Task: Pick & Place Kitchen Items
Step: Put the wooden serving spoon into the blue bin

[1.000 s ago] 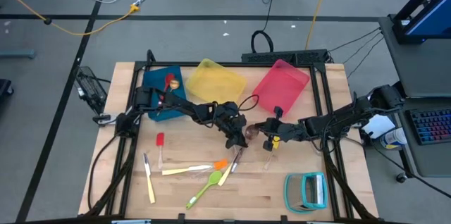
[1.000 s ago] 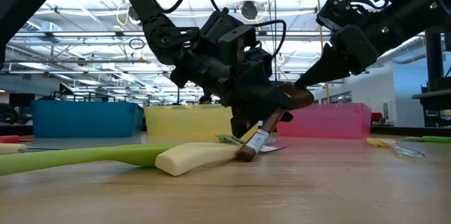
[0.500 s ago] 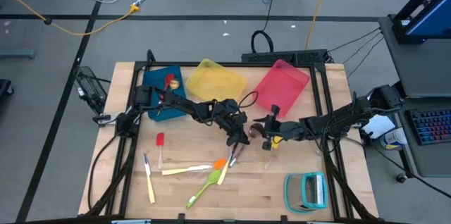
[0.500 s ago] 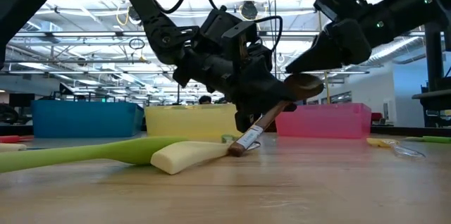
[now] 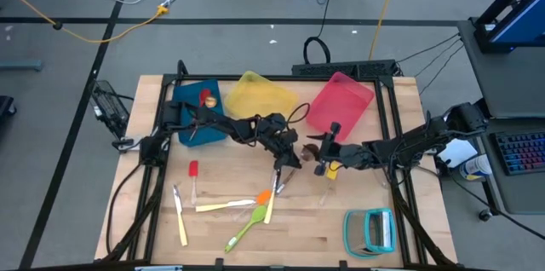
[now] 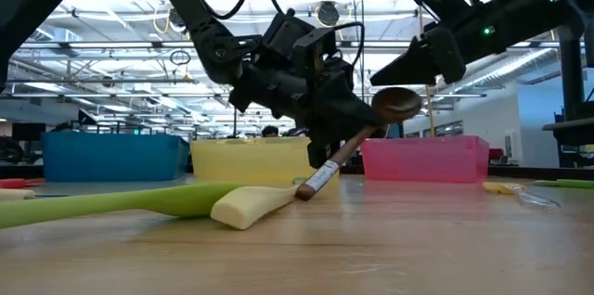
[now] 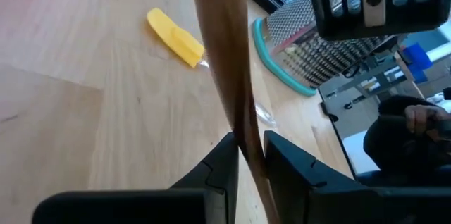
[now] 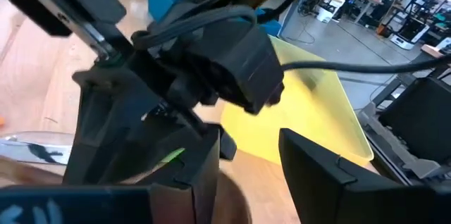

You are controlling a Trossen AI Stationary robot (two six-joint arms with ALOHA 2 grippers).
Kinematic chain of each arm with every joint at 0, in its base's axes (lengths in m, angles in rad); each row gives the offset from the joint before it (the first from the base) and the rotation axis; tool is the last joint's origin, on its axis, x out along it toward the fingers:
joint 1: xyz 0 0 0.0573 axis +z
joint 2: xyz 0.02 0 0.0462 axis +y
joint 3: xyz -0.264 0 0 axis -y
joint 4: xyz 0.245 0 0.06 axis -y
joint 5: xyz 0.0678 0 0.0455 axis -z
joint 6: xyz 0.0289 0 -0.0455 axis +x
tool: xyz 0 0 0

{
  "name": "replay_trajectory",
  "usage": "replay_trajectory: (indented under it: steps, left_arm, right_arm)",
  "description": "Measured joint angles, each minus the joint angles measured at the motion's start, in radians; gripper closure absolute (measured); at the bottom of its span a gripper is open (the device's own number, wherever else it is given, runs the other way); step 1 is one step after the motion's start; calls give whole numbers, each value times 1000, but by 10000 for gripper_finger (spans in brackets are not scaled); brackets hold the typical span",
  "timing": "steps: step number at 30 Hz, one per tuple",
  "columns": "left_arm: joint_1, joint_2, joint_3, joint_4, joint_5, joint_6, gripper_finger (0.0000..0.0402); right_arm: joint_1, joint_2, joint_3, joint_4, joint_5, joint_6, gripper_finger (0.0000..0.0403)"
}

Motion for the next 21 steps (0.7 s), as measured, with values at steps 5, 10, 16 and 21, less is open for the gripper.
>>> replay_trajectory:
  steps: [5,10,16,21]
  left_arm:
    - [12,-79,-1,-135,-20,89,337]
    - [19,-184,0,-374,-126,203,337]
    - [19,-312,0,-642,-314,293,372]
    - [18,-412,0,-818,-436,334,377]
  right_arm:
    - [-6,-1,0,9,0,2,262]
    - [-7,-1,0,14,-1,-3,262]
    - [-6,-1,0,18,-3,-3,261]
    - [-7,-1,0,24,-2,-6,262]
